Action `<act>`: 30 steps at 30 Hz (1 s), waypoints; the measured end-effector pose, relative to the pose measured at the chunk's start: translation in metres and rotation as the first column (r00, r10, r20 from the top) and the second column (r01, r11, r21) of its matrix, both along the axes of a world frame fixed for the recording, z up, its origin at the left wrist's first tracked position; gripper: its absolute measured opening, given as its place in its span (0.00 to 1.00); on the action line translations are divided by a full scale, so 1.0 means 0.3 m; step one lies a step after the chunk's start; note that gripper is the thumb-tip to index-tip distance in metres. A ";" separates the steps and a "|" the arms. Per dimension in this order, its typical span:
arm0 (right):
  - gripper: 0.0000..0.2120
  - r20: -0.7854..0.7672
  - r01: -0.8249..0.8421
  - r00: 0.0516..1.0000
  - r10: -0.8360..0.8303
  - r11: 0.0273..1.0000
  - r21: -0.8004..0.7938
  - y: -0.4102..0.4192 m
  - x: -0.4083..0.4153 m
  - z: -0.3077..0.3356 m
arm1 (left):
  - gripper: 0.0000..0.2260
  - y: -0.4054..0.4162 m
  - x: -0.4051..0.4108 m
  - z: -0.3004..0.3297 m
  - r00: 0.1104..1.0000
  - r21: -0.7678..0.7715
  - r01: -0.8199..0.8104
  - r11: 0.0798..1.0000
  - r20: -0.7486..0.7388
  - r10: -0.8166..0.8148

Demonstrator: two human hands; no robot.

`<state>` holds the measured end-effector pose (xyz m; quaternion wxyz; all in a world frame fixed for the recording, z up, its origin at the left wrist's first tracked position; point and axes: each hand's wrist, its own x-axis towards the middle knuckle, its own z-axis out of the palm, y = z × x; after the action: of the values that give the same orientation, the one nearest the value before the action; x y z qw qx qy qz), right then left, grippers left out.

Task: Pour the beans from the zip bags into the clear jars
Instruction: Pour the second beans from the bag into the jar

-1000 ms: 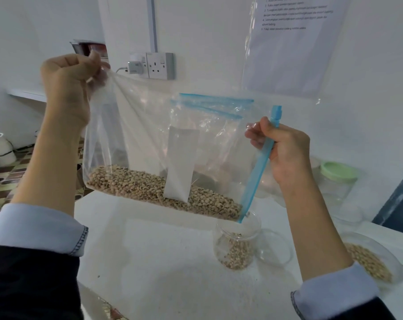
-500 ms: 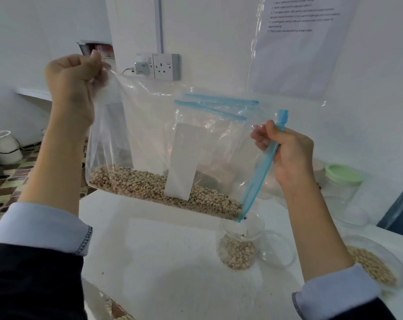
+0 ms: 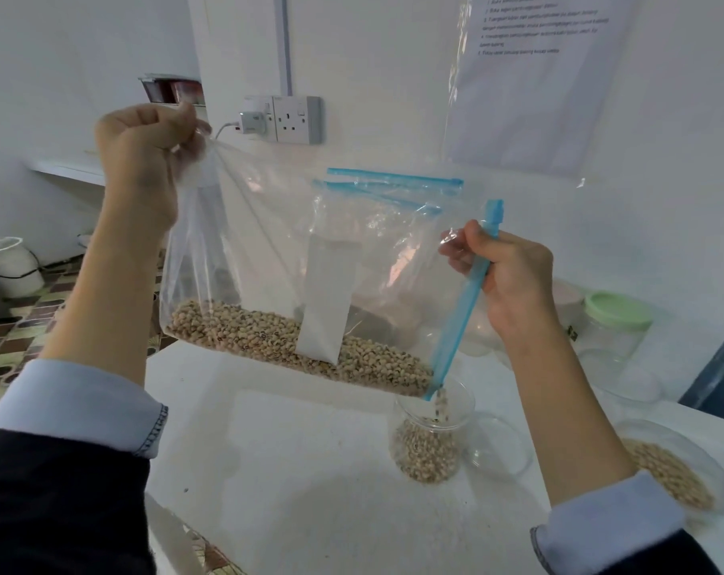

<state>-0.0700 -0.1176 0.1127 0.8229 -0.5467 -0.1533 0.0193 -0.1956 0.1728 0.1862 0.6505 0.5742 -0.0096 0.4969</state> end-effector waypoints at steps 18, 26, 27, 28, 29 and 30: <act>0.07 0.075 -0.010 0.997 0.015 0.998 -0.064 0.035 -0.018 0.012 | 0.17 -0.024 0.005 -0.013 0.998 0.073 -0.028 0.997 -0.049 0.032; 0.07 0.039 -0.018 0.999 0.019 1.000 -0.017 0.041 -0.019 0.011 | 0.15 -0.026 0.003 -0.002 0.995 0.059 -0.084 0.995 -0.058 0.087; 0.07 0.031 -0.016 0.999 0.016 1.000 -0.008 0.043 -0.020 0.008 | 0.14 -0.025 0.004 -0.002 0.993 0.065 -0.097 0.993 -0.065 0.101; 0.07 0.027 0.001 1.000 -0.001 1.000 0.002 0.042 -0.018 0.007 | 0.14 -0.022 0.004 -0.002 0.992 0.064 -0.101 0.993 -0.066 0.106; 0.08 0.032 0.009 0.999 -0.009 1.000 0.002 0.041 -0.017 0.008 | 0.14 -0.019 0.004 -0.002 0.992 0.060 -0.102 0.993 -0.063 0.106; 0.08 0.045 -0.001 0.999 0.002 1.000 -0.016 0.039 -0.018 0.010 | 0.15 -0.018 0.005 -0.003 0.992 0.062 -0.104 0.993 -0.065 0.108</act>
<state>-0.0756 -0.1058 0.1158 0.8148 -0.5535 -0.1720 0.0089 -0.1940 0.1675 0.1852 0.6061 0.6092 0.0285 0.5105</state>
